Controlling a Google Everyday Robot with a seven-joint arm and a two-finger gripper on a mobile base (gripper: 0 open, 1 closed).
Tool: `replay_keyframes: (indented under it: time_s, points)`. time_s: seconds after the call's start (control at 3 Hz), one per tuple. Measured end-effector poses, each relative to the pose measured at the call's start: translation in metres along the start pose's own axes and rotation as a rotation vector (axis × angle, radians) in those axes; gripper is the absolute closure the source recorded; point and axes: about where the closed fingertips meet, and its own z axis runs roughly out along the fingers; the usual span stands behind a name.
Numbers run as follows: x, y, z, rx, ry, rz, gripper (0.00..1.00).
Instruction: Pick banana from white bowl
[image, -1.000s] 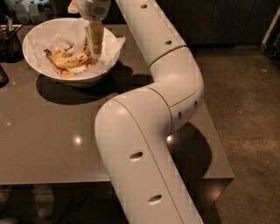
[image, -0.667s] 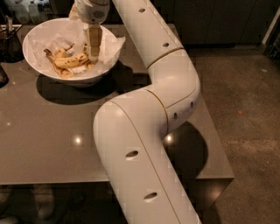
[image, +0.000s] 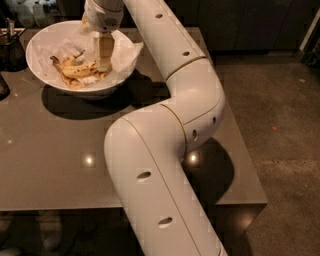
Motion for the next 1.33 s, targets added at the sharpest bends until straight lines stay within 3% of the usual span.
replay_keyframes:
  time_s: [0.33,0.67,1.33]
  points:
    - [0.0,0.002,0.007,-0.015,-0.008,0.005,0.36]
    - [0.0,0.005,0.013,-0.031,-0.013,0.011,0.42]
    - [-0.004,0.009,0.035,-0.077,-0.018,0.002,0.41]
